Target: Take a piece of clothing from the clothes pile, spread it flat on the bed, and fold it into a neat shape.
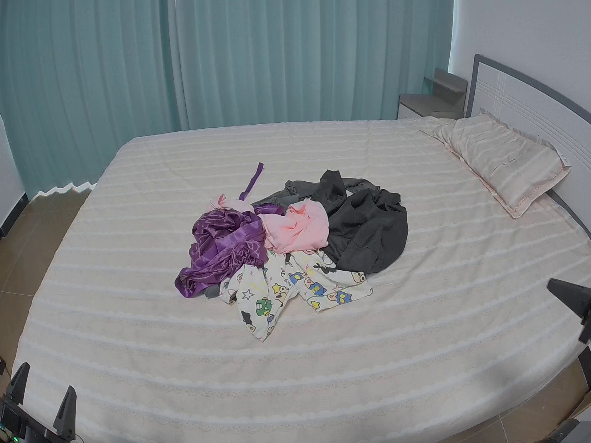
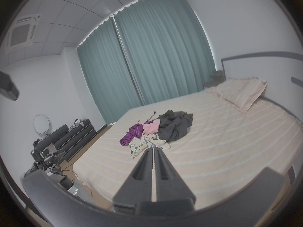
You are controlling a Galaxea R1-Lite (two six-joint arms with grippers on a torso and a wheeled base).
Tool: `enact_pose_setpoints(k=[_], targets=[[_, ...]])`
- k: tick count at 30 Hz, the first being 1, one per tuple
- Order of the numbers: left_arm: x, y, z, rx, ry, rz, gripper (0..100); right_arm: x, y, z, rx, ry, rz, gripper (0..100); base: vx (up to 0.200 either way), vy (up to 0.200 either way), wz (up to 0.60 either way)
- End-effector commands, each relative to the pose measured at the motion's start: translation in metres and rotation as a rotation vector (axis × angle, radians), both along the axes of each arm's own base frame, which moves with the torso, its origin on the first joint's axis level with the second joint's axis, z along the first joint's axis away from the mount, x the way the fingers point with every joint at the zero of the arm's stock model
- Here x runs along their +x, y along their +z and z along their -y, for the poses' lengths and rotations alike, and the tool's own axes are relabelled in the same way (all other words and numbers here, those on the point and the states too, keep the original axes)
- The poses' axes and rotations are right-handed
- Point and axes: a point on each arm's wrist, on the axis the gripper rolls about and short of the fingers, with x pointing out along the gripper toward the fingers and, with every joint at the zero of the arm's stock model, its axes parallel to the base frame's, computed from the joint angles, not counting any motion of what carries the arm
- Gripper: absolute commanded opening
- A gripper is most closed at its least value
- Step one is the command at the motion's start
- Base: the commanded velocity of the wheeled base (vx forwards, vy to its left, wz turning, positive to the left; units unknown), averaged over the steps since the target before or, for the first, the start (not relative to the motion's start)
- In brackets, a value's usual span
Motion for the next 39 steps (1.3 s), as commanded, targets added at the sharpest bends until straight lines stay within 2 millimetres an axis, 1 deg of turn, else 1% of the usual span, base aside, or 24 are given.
enact_pose_setpoints(k=[1, 3, 4, 5, 6, 7, 8, 12, 17, 18, 20, 24, 25, 27, 31, 33, 39], targets=[[0.000, -0.005, 0.000, 0.000, 0.000, 0.000, 100, 0.157, -0.078, -0.058, -0.016, 0.160, -0.424, 0, 0.000, 0.000, 0.00], [0.000, -0.005, 0.000, 0.000, 0.000, 0.000, 100, 0.168, -0.085, -0.066, -0.003, 0.170, -0.430, 0, 0.000, 0.000, 0.00], [0.000, -0.005, 0.000, 0.000, 0.000, 0.000, 100, 0.183, -0.093, -0.077, 0.029, 0.169, -0.431, 0, 0.000, 0.000, 0.00], [0.000, -0.005, 0.000, 0.000, 0.000, 0.000, 100, 0.190, -0.097, -0.083, 0.048, 0.163, -0.433, 0, 0.000, 0.000, 0.00], [0.000, -0.005, 0.000, 0.000, 0.000, 0.000, 100, 0.191, -0.097, -0.084, 0.050, 0.162, -0.433, 0, 0.000, 0.000, 0.00], [0.000, -0.005, 0.000, 0.000, 0.000, 0.000, 100, 0.205, -0.108, -0.095, 0.072, 0.139, -0.455, 0, 0.000, 0.000, 0.00], [0.000, -0.005, 0.000, 0.000, 0.000, 0.000, 100, 0.215, -0.116, -0.101, 0.078, 0.120, -0.469, 0, 0.000, 0.000, 0.00], [0.000, -0.005, 0.000, 0.000, 0.000, 0.000, 100, 0.242, -0.141, -0.117, 0.069, 0.057, -0.480, 0, 0.000, 0.000, 0.00], [0.000, -0.005, 0.000, 0.000, 0.000, 0.000, 100, 0.262, -0.153, -0.124, 0.075, 0.029, -0.468, 0, 0.000, 0.000, 0.00], [0.000, -0.005, 0.000, 0.000, 0.000, 0.000, 100, 0.262, -0.153, -0.124, 0.075, 0.029, -0.468, 0, 0.000, 0.000, 0.00], [0.000, -0.005, 0.000, 0.000, 0.000, 0.000, 100, 0.270, -0.161, -0.127, 0.073, 0.023, -0.471, 0, 0.000, 0.000, 0.00], [0.000, -0.005, 0.000, 0.000, 0.000, 0.000, 100, 0.279, -0.171, -0.126, 0.065, 0.005, -0.479, 0, 0.000, 0.000, 0.00], [0.000, -0.005, 0.000, 0.000, 0.000, 0.000, 100, 0.280, -0.171, -0.126, 0.066, 0.004, -0.476, 100, 0.000, 0.000, 0.00], [0.000, -0.005, 0.000, 0.000, 0.000, 0.000, 100, 0.288, -0.179, -0.127, 0.048, 0.004, -0.466, 100, 0.000, 0.000, 0.00], [0.000, -0.005, 0.000, 0.000, 0.000, 0.000, 100, 0.293, -0.183, -0.127, 0.002, 0.031, -0.414, 100, 0.000, 0.000, 0.00], [0.000, -0.005, 0.000, 0.000, 0.000, 0.000, 100, 0.294, -0.186, -0.130, -0.010, 0.050, -0.408, 100, 0.000, 0.000, 0.00], [0.000, -0.005, 0.000, 0.000, 0.000, 0.000, 100, 0.310, -0.203, -0.138, -0.089, 0.098, -0.367, 100, 0.000, 0.000, 0.00]])
